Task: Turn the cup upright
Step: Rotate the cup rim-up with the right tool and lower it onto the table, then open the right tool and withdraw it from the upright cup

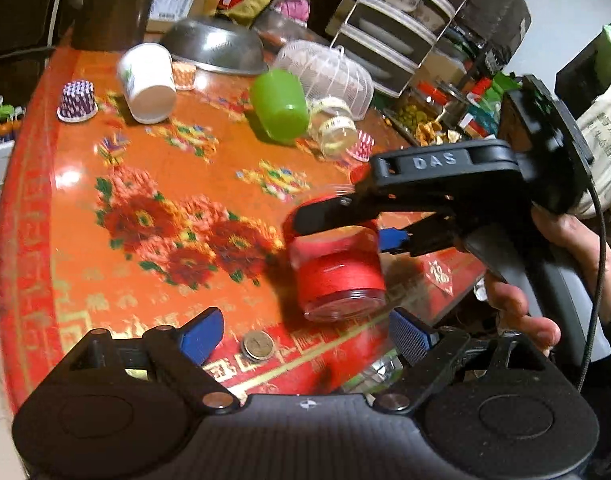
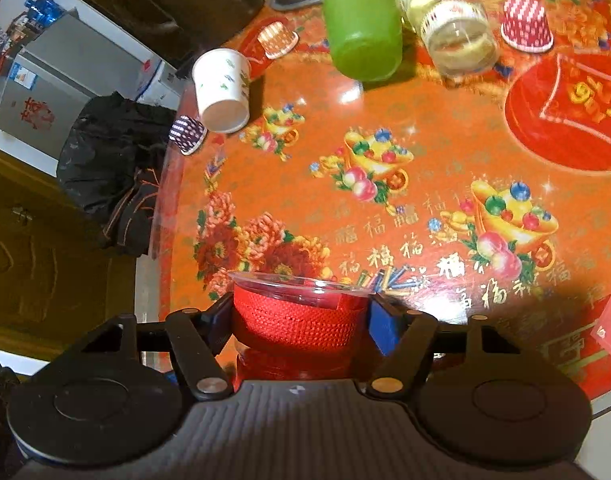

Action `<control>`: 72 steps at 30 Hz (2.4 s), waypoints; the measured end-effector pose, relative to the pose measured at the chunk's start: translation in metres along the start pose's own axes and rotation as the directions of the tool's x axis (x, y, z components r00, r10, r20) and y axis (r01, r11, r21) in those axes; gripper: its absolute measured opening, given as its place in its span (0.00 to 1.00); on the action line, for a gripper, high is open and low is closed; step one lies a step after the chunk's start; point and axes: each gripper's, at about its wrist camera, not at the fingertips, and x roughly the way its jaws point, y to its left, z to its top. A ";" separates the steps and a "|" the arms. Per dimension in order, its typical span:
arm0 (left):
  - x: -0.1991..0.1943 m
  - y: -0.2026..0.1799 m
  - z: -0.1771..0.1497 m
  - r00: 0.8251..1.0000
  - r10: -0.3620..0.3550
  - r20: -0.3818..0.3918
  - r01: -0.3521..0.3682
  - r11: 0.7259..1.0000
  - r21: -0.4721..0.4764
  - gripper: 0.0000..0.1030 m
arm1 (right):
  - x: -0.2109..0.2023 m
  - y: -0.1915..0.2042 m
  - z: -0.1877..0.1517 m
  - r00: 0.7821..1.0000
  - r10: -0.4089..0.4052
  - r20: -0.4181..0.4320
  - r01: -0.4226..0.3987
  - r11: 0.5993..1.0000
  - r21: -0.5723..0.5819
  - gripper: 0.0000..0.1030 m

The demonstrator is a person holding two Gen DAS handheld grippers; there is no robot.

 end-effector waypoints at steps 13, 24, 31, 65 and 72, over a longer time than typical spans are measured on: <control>0.003 0.001 0.001 1.000 0.019 -0.023 -0.019 1.000 0.011 0.89 | -0.022 -0.005 -0.008 0.997 -0.002 0.072 0.003 1.000 -0.016 0.67; -0.006 0.007 -0.003 0.999 -0.018 0.030 0.018 1.000 -0.017 0.89 | -0.052 0.005 -0.022 0.928 0.012 0.373 0.045 0.989 -0.143 0.66; -0.027 0.010 -0.004 0.991 -0.053 0.122 0.055 0.998 -0.019 0.89 | -0.056 0.015 -0.065 0.711 0.067 0.700 0.207 0.931 -0.300 0.66; -0.035 0.044 -0.024 0.967 -0.107 0.231 0.134 0.985 -0.108 0.89 | 0.047 0.009 -0.140 0.389 0.084 0.917 0.506 0.812 -0.289 0.81; -0.032 0.038 -0.029 0.954 0.013 0.298 0.000 0.999 -0.045 0.97 | 0.025 0.005 -0.142 0.502 0.084 0.861 0.441 0.831 -0.339 0.99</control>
